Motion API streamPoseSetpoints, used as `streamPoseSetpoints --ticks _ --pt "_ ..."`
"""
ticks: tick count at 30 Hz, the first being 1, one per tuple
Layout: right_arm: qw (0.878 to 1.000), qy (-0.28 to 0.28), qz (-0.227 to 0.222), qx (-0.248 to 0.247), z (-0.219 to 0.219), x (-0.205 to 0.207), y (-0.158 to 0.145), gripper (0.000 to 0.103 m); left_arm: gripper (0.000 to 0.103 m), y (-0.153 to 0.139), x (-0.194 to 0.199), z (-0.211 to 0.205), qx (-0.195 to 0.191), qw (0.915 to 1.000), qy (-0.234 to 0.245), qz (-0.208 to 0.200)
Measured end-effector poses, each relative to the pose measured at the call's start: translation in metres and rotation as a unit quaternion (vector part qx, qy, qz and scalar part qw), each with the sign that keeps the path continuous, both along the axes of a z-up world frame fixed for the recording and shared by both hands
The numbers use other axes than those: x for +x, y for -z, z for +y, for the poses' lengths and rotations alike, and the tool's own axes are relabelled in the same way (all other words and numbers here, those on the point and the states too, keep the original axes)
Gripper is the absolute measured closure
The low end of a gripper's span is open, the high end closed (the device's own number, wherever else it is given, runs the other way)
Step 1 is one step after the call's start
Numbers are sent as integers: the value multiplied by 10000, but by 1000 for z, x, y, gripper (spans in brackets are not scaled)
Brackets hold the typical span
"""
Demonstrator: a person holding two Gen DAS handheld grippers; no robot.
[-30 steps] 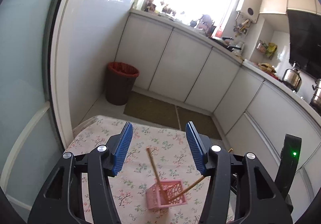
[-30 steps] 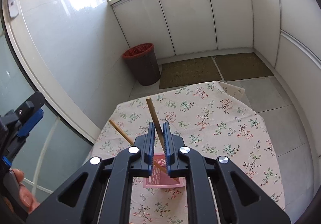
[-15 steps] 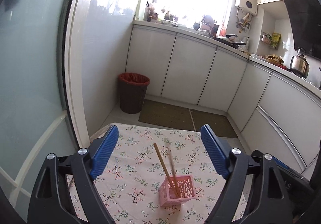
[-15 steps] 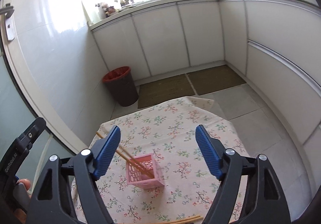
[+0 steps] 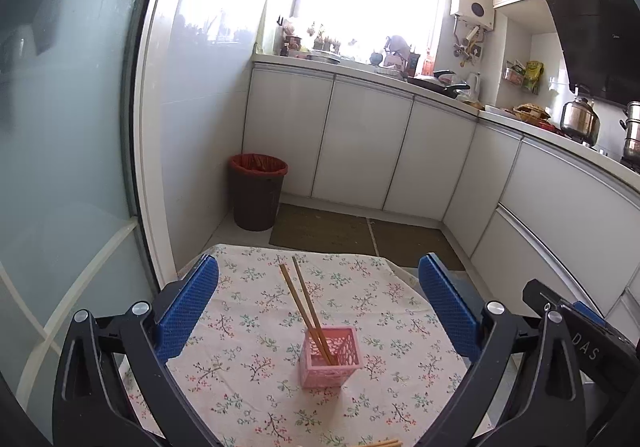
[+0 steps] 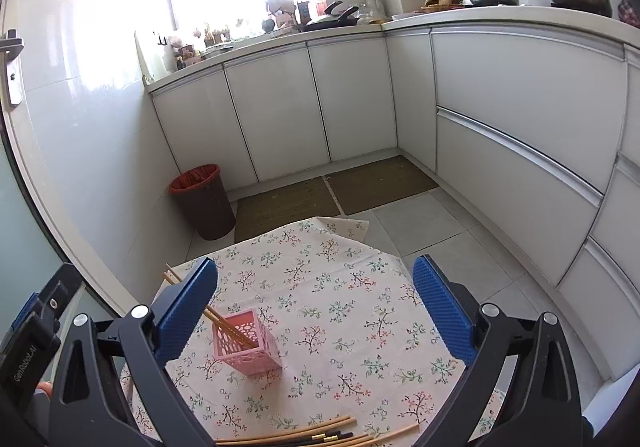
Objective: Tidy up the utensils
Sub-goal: 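Move both grippers back toward the loose chopsticks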
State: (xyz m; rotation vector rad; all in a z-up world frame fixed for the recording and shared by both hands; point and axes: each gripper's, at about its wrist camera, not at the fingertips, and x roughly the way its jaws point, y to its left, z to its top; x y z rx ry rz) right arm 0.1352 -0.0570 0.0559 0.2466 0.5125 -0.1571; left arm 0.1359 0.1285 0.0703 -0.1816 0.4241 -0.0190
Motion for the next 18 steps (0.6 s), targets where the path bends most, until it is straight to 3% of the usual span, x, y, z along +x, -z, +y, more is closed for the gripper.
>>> streamPoseSetpoints --ticks 12,18 --pt "9985 432 -180 -296 -24 -52 9 7 7 12 -29 -25 214 9992 189 263" --pt "9974 674 -88 -240 -50 -80 31 7 7 27 -31 -49 605 9960 447 489"
